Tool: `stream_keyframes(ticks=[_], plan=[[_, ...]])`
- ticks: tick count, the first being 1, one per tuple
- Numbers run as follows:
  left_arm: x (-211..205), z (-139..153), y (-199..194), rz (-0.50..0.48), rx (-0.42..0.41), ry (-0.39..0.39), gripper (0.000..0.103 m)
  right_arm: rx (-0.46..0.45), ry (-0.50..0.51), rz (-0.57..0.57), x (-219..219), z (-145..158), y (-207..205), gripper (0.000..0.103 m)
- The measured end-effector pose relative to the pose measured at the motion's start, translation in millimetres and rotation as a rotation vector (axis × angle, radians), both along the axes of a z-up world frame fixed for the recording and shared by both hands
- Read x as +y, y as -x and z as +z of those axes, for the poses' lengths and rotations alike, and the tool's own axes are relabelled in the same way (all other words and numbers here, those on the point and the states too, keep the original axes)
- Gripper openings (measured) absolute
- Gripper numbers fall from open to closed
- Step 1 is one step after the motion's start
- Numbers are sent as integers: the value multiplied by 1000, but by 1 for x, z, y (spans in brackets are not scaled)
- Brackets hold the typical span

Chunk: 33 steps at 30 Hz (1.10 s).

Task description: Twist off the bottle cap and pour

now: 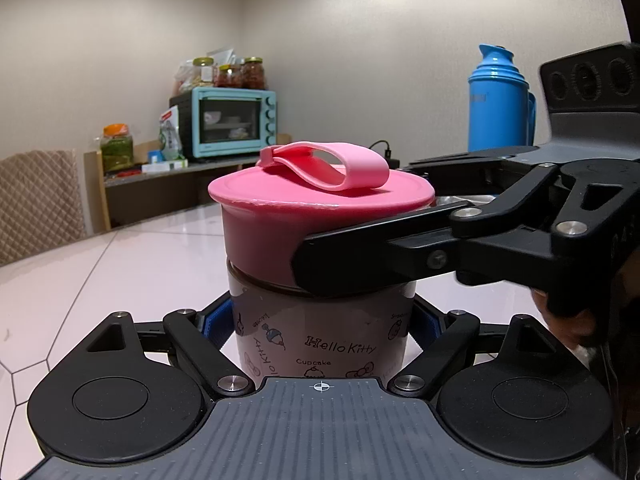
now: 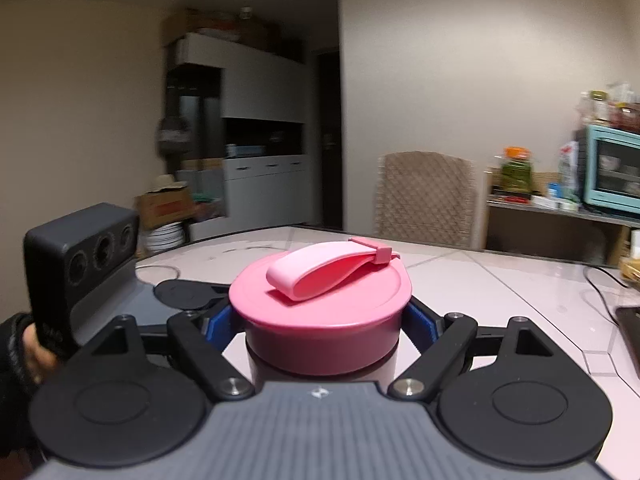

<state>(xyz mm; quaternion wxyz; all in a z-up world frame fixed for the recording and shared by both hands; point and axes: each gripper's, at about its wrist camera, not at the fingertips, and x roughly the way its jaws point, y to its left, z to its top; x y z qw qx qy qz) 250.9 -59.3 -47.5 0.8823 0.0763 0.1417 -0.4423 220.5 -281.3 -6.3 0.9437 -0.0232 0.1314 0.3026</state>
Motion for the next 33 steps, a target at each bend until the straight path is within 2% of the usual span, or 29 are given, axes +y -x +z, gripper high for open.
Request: stream_keyframes(ticks=[7,17,22,27,30,33], plan=[[-1,0,1,0,0,0,90,3,-18,150,-20,2,-13,85],[0,0,1,0,0,0,90,-3,-18,153,-20,7,-11,85],[0,0,1,0,0,0,90,-2,-2,100,-13,9,-5,90],[0,0,1,0,0,0,90,-19,6,1,-3,13,11,95],[-1,0,2,0,0,0,90,-24,21,-96,7,14,19,95],[-1,0,2,0,0,0,90,-26,14,-143,13,13,22,95]])
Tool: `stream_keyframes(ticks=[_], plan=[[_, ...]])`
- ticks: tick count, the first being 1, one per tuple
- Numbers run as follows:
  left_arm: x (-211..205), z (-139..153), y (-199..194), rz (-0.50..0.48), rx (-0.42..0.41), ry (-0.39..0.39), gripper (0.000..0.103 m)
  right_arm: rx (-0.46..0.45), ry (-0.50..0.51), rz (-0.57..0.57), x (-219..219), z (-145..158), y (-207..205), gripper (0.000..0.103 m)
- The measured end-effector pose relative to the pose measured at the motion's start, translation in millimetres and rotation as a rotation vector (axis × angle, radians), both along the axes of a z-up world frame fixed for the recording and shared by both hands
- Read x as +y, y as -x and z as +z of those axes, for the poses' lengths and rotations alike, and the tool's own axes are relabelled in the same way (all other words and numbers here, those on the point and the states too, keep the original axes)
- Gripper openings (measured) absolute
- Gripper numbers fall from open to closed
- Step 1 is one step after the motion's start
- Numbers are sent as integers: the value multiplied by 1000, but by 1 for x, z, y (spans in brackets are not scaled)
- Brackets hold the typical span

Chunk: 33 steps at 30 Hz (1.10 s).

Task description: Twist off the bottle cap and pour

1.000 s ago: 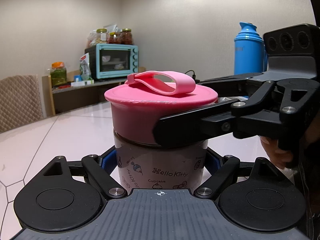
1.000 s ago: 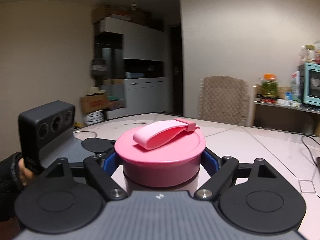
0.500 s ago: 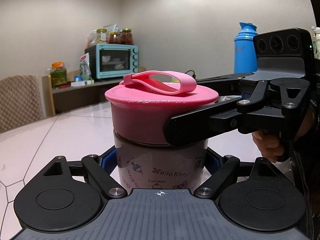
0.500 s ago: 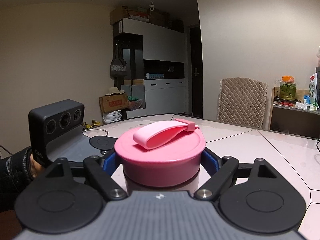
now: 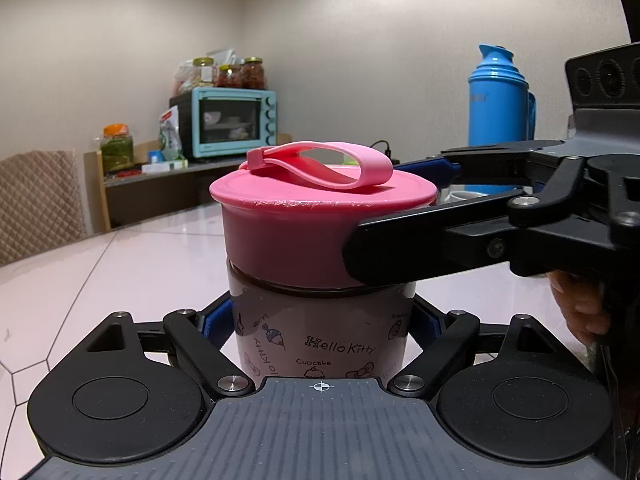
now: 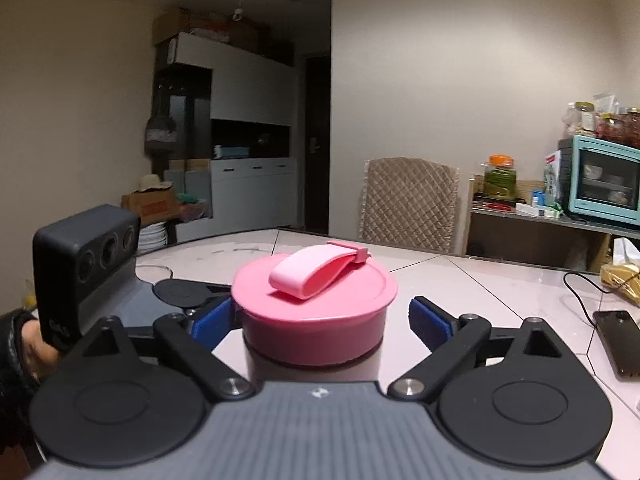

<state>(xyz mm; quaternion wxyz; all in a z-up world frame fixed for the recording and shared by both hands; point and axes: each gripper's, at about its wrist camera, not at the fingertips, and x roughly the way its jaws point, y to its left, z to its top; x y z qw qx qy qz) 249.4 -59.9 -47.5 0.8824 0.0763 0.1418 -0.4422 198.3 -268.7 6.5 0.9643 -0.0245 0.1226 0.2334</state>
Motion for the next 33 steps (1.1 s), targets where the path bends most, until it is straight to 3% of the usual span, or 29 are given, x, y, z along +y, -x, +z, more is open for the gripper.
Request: stream_keyframes(ticks=[10,24,30,33], plan=[[0,0,1,0,0,0,90,-1,-16,-80,14,-10,-1,95],[-1,0,1,0,0,0,90,-15,-33,-149,24,-18,3,86],[0,0,1,0,0,0,90,-22,-13,-120,19,-20,3,85],[0,0,1,0,0,0,90,-18,-11,-46,9,-18,-1,85]])
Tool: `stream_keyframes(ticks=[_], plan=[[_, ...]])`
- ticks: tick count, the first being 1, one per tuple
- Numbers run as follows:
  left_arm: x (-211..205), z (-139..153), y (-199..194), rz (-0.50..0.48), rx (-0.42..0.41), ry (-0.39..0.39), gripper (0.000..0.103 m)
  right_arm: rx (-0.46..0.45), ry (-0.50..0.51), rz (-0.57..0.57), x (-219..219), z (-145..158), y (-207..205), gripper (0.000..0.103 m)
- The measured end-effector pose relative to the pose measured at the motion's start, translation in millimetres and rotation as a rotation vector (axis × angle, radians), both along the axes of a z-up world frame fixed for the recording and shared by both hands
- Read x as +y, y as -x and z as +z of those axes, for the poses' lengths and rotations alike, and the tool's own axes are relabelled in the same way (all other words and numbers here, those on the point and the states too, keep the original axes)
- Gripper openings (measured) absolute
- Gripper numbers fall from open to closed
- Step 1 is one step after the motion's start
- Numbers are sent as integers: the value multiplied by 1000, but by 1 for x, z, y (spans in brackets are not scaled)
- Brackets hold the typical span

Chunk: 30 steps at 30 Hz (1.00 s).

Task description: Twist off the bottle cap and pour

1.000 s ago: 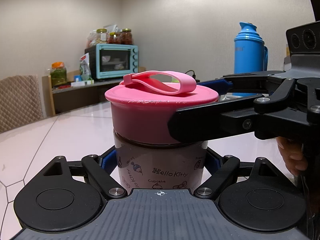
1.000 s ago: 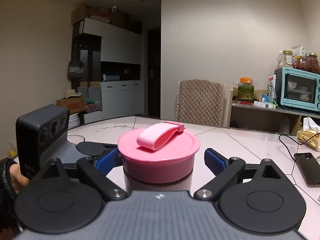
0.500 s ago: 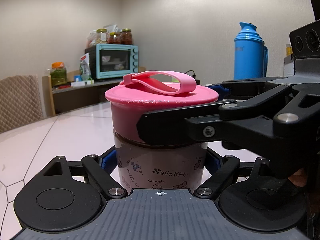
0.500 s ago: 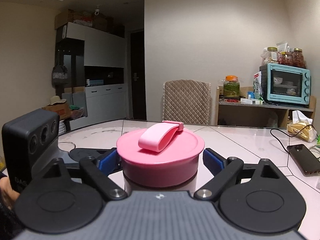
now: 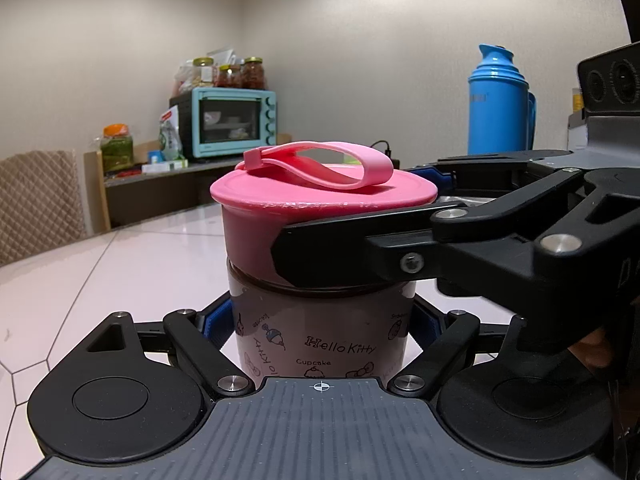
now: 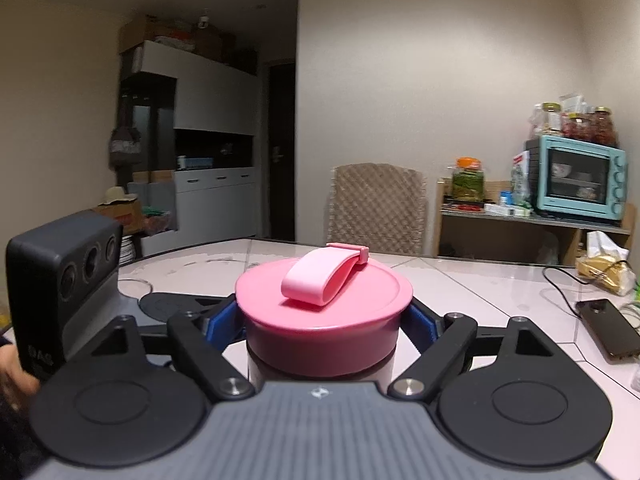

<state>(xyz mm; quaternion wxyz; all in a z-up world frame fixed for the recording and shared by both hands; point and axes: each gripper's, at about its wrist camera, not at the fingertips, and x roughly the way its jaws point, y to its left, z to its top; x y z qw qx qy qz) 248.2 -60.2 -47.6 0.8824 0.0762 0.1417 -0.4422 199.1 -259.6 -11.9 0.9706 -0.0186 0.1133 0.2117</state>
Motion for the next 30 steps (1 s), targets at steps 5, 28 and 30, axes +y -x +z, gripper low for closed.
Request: stream_keyframes(ticks=[5,28,30], plan=[[0,0,0,0,0,0,90,18,-18,186,-27,1,-16,85],[-2,0,2,0,0,0,90,-12,33,203,-32,19,-7,94],[-2,0,2,0,0,0,90,-14,37,170,-27,19,-2,94]])
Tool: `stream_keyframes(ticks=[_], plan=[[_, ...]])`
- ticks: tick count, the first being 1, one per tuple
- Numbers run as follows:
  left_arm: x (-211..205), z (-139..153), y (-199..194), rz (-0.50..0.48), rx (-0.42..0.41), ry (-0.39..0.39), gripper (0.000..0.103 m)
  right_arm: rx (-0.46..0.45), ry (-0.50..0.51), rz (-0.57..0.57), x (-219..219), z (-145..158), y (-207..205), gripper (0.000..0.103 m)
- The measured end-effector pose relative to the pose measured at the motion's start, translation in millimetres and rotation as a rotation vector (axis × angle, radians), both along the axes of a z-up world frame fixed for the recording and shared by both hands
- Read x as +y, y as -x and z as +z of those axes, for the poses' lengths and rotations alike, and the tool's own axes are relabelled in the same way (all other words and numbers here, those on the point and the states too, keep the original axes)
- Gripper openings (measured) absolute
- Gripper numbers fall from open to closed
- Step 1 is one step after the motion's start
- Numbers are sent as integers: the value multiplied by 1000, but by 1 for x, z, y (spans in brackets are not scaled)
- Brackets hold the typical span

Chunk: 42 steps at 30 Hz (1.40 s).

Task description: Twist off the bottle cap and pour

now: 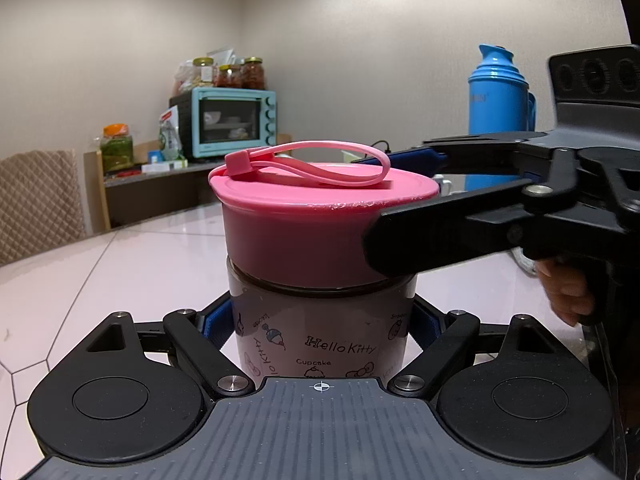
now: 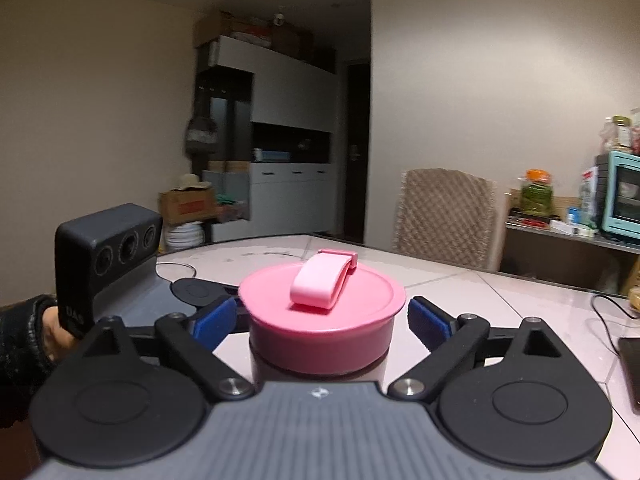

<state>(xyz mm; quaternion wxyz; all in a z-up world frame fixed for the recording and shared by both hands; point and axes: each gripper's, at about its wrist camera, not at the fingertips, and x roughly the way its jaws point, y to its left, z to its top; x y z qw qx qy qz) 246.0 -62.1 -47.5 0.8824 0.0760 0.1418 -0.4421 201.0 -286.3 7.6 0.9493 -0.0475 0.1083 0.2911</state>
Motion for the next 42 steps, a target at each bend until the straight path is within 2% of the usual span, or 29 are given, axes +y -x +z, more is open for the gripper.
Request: stream_keyframes(ticks=[5,11,16,21,26,30,36,42], plan=[[0,0,0,0,0,0,90,-28,14,-79,13,-4,7,94],[-1,0,0,0,0,0,90,3,-19,-148,24,-11,4,94],[-1,0,1,0,0,0,90,-7,-31,-193,31,-12,1,94],[-2,0,1,0,0,0,90,1,-35,-224,36,-14,-2,93],[-1,0,1,0,0,0,90,-2,-30,-247,41,-16,1,86],[-1,0,1,0,0,1,90,-2,-33,-260,43,-18,3,85],[-1,0,1,0,1,1,90,-3,-29,-209,37,-20,3,85],[-1,0,-1,0,0,1,90,19,-48,-28,9,-17,-12,85]])
